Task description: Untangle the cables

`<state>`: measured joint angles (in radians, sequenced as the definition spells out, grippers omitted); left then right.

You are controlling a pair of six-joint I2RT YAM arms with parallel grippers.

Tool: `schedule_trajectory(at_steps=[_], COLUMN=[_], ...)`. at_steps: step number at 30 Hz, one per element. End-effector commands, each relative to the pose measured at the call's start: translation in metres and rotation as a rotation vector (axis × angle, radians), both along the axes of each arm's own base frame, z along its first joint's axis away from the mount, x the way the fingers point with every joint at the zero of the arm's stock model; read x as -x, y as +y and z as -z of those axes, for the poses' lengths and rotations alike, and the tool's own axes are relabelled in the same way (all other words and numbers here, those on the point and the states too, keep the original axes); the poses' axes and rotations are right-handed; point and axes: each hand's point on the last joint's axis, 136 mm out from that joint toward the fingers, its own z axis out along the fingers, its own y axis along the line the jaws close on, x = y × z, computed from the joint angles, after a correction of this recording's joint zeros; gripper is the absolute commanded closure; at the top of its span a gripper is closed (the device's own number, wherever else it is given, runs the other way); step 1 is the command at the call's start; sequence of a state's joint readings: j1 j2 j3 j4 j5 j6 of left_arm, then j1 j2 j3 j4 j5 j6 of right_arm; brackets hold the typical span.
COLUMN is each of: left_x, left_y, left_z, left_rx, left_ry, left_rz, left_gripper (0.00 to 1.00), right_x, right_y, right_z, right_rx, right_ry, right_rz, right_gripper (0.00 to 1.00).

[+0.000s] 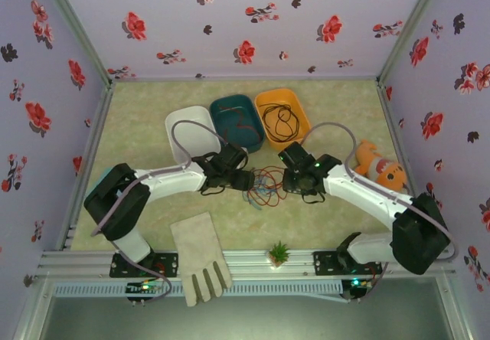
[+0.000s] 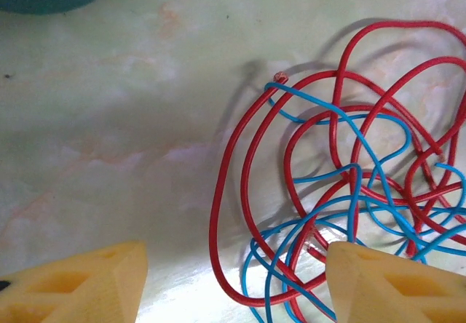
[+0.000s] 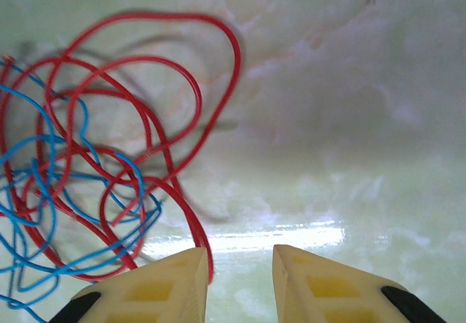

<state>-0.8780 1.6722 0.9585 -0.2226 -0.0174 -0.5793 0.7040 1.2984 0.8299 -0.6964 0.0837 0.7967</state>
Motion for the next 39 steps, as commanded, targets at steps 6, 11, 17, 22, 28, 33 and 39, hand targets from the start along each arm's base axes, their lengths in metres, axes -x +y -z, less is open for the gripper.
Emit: schedule_trajectory(at_steps=[6,11,17,22,28,33,39], left_x=[0.004,0.005,0.005,0.007,0.008,0.007,0.007], left_y=[-0.005,-0.004,-0.003,-0.002,0.002,0.003,0.005], left_z=[0.011,0.020,0.025,0.028,0.033,0.033,0.038], left_rx=[0.011,-0.004,-0.017,-0.029,-0.046,-0.056,-0.075], left_ry=[0.046,0.064,0.070,0.077,0.081,0.085,0.096], left_rz=[-0.015,-0.023,-0.018,-0.014,-0.011,-0.009,-0.011], left_gripper=[0.40,0.41,0.48,0.59,0.72,0.85,0.96], right_x=[0.004,0.002,-0.001,-0.006,-0.016,-0.023,-0.029], right_y=[0.017,0.022,0.025,0.018,-0.009,-0.017,-0.016], right_z=[0.018,0.022,0.034,0.029,-0.010,-0.051,-0.098], right_rx=[-0.068,-0.074,-0.059,-0.015,0.087,0.067,0.022], right_ry=[0.051,0.053,0.071,0.044,-0.080,-0.203,-0.315], right_rz=[-0.036,-0.047,-0.042,-0.030,-0.011,0.003,-0.031], right_gripper=[0.70,0.68,0.73,0.92,0.97,0.97,0.97])
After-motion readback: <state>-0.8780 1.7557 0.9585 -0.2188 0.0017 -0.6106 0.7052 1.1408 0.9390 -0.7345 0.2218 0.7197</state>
